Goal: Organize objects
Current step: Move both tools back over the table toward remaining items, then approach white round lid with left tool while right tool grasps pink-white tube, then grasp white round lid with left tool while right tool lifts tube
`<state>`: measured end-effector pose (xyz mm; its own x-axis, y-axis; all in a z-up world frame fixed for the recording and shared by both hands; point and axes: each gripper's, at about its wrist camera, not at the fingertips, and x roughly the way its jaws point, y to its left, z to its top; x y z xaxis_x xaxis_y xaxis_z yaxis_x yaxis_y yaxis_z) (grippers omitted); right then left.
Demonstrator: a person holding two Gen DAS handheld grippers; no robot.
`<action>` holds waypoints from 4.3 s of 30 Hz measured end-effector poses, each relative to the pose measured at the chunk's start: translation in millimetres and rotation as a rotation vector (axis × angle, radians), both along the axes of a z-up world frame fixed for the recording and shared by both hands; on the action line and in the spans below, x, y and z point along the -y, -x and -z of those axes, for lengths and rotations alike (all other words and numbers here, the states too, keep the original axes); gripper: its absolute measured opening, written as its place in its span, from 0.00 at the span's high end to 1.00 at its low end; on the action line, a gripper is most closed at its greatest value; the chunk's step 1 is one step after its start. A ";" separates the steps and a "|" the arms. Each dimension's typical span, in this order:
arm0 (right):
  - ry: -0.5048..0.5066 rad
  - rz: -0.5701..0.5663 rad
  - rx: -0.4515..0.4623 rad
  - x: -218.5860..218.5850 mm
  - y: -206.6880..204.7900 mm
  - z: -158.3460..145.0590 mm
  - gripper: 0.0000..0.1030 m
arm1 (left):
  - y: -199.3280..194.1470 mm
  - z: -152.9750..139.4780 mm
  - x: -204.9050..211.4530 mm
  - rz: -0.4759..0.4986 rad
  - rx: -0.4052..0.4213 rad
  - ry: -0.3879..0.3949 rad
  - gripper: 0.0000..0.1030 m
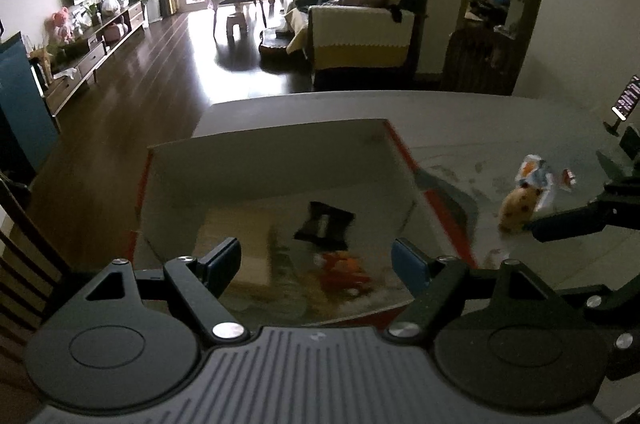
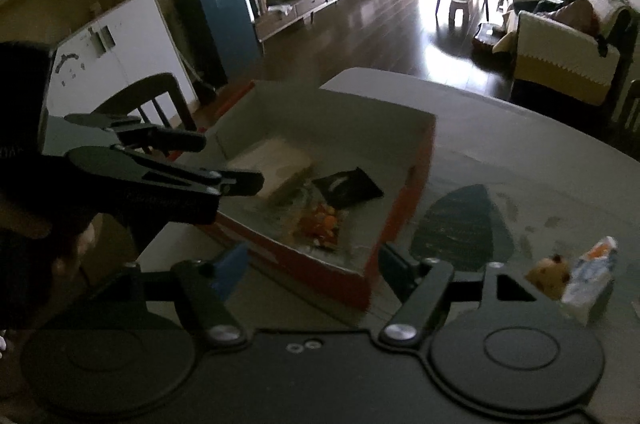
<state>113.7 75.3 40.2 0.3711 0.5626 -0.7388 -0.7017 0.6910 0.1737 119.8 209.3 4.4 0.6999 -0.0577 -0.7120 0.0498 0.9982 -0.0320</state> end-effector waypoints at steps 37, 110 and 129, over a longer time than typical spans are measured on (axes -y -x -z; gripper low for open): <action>0.083 0.389 -0.064 263.3 -54.6 67.1 0.27 | -16.4 75.4 217.3 0.154 -0.051 0.058 0.00; 0.136 0.450 -0.108 294.5 -153.2 110.0 0.90 | -43.3 123.8 257.5 0.104 -0.144 0.003 0.63; 0.052 0.330 -0.116 231.9 -48.6 53.7 0.90 | 8.4 79.4 212.2 0.109 -0.110 0.089 0.63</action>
<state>162.3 -156.6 -13.5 0.4385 0.3869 -0.8112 -0.4169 0.8872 0.1978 111.4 -2.9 -75.1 0.6040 -0.1951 -0.7727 0.1492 0.9801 -0.1308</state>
